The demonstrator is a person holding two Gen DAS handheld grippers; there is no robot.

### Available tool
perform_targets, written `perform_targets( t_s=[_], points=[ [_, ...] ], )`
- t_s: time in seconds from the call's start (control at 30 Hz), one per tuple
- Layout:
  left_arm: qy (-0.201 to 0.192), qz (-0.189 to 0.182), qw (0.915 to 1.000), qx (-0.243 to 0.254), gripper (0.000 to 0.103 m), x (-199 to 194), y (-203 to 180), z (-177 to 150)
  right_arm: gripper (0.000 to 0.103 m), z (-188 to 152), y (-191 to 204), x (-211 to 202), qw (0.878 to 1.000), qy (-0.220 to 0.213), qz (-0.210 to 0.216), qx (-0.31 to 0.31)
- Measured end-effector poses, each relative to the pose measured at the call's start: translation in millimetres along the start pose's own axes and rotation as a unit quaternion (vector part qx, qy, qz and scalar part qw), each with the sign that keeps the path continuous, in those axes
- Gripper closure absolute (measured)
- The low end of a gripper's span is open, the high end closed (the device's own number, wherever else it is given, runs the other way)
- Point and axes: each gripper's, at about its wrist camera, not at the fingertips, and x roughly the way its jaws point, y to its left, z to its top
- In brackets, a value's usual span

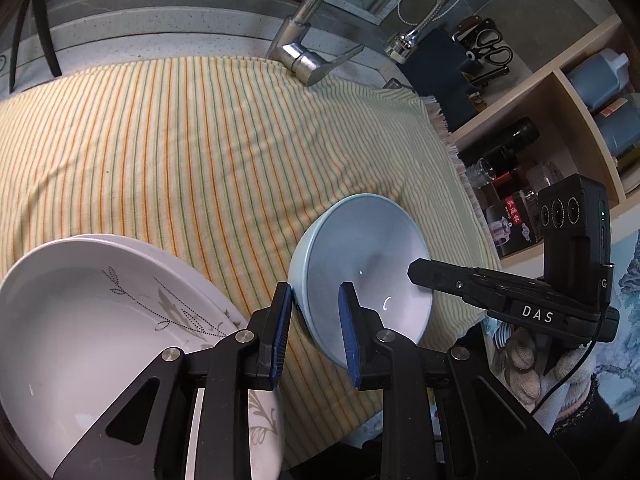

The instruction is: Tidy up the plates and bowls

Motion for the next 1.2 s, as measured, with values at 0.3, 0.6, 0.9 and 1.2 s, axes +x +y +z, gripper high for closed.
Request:
perform_targets(
  t_s=[0.3, 0.6, 0.9, 1.2],
  points=[
    [-0.033, -0.001, 0.9994, -0.001, 0.081, -34.4, 4.7, 0.8, 0.088, 7.4, 26.4, -12.9, 1.0, -0.017, 0.01, -0.018],
    [-0.074, 0.009, 0.997, -0.021, 0.081, -77.8, 25.8, -5.5, 0.088, 14.0, 77.5, -9.7, 0.998, -0.02, 0.028, -0.056],
    [-0.109, 0.028, 0.9923, -0.052, 0.081, -122.5, 60.7, -20.5, 0.088, 14.3, 138.9, 3.8, 0.993, -0.013, 0.053, -0.101],
    [-0.137, 0.047, 0.9858, -0.084, 0.081, -165.0, 99.7, -40.8, 0.088, 9.9, 199.5, 22.7, 0.987, 0.001, 0.081, -0.141]
  ],
)
